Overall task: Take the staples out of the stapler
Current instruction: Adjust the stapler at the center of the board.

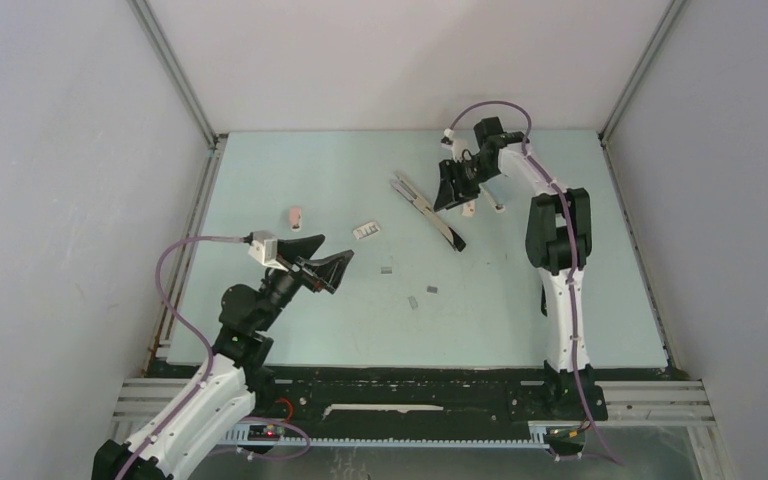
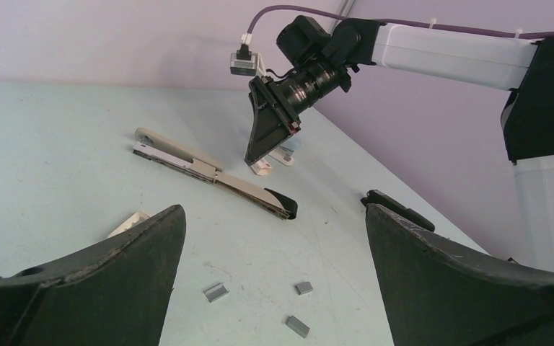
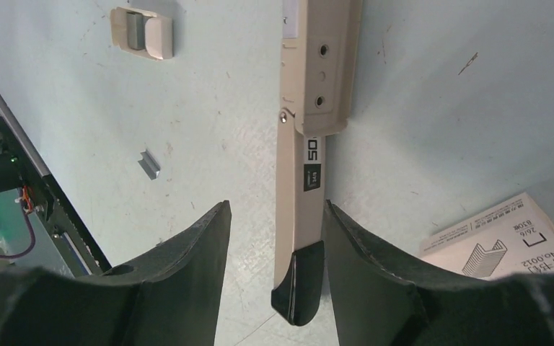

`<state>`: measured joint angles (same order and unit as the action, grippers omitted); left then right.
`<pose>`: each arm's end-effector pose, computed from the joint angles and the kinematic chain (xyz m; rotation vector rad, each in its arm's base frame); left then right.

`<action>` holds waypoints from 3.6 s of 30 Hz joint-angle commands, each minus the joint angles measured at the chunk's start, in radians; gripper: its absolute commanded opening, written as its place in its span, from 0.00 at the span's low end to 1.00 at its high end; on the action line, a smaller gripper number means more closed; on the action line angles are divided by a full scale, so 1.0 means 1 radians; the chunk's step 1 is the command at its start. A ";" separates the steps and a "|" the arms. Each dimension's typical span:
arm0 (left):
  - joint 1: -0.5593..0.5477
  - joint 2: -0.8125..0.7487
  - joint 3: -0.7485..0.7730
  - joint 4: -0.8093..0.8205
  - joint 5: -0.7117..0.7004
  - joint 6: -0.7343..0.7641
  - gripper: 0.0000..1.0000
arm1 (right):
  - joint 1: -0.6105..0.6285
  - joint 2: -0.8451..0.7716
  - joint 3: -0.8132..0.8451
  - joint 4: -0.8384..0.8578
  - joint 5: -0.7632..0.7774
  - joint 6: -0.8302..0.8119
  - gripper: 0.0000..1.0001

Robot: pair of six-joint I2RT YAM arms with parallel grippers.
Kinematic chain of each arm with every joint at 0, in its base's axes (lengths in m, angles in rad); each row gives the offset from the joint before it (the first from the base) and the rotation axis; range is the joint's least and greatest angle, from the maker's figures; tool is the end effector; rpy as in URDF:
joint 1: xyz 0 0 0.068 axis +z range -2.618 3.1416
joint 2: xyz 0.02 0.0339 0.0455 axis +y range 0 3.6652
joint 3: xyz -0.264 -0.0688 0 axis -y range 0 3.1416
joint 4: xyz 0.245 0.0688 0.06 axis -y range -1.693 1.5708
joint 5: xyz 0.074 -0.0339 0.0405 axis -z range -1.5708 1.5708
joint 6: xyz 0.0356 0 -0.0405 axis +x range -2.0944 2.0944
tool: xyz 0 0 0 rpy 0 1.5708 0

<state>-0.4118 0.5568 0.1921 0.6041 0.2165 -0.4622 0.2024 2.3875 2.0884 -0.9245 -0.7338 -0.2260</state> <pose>0.1361 -0.0678 0.2475 0.1560 1.3827 -0.8786 0.4834 0.1235 0.1849 -0.7292 2.5216 1.0010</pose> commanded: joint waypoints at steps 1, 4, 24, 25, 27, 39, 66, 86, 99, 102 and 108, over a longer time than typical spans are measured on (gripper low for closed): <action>0.004 -0.013 -0.017 0.034 0.014 -0.007 1.00 | 0.001 -0.097 -0.018 -0.006 0.020 -0.046 0.59; 0.005 -0.014 -0.019 0.034 0.012 -0.007 1.00 | 0.010 -0.135 -0.049 0.004 0.036 -0.070 0.59; 0.005 -0.041 -0.032 0.034 0.006 -0.015 1.00 | 0.156 -0.526 -0.573 0.311 0.279 -0.364 0.59; 0.005 -0.044 -0.035 0.034 0.006 -0.016 1.00 | 0.166 -0.539 -0.606 0.338 0.303 -0.377 0.58; 0.004 -0.048 -0.037 0.035 0.002 -0.016 1.00 | 0.190 -0.573 -0.676 0.407 0.357 -0.397 0.59; 0.005 -0.069 -0.053 0.034 -0.028 -0.013 1.00 | 0.269 -0.581 -0.792 0.572 0.549 -0.385 0.59; 0.004 -0.132 -0.068 -0.021 -0.107 0.001 1.00 | 0.382 -0.453 -0.757 0.630 0.788 -0.426 0.60; 0.005 -0.127 -0.065 -0.024 -0.108 0.006 1.00 | 0.364 -0.383 -0.666 0.638 0.874 -0.431 0.57; 0.004 -0.130 -0.066 -0.024 -0.108 0.002 1.00 | 0.331 -0.356 -0.636 0.640 0.872 -0.436 0.54; 0.004 -0.130 -0.067 -0.025 -0.108 0.002 1.00 | 0.319 -0.338 -0.618 0.617 0.844 -0.427 0.49; 0.005 -0.130 -0.066 -0.025 -0.107 0.002 1.00 | 0.293 -0.309 -0.593 0.570 0.787 -0.410 0.35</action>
<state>-0.4118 0.4355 0.1513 0.5640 0.1223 -0.4702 0.5152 2.0552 1.4548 -0.3206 0.0952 -0.6479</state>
